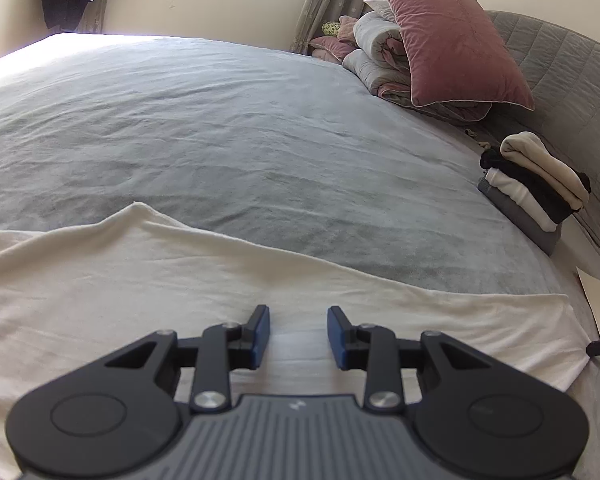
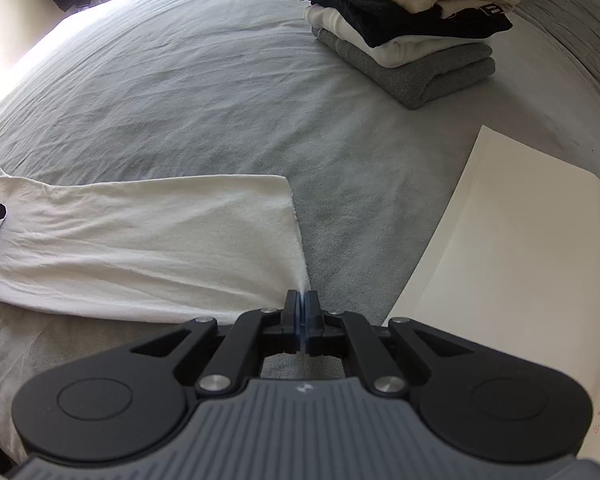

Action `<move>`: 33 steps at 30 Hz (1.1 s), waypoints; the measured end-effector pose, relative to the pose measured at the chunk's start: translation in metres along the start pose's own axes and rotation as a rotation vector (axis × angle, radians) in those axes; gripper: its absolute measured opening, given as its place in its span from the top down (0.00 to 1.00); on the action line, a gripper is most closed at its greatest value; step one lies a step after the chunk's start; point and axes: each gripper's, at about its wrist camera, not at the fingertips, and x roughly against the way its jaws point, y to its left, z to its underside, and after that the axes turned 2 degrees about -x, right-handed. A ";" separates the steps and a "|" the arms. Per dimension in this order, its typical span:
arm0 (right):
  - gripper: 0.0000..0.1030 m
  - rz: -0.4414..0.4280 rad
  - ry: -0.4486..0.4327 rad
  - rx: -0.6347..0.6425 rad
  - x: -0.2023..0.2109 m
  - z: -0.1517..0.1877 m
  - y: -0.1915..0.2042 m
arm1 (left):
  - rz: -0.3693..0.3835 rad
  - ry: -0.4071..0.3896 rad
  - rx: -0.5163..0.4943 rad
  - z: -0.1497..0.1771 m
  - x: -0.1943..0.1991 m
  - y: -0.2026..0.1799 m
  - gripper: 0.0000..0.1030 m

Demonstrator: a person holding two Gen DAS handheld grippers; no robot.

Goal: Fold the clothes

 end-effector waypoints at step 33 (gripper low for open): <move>0.54 -0.103 -0.308 -0.565 0.008 0.058 0.013 | 0.116 -0.053 -0.662 0.076 0.058 -0.041 0.65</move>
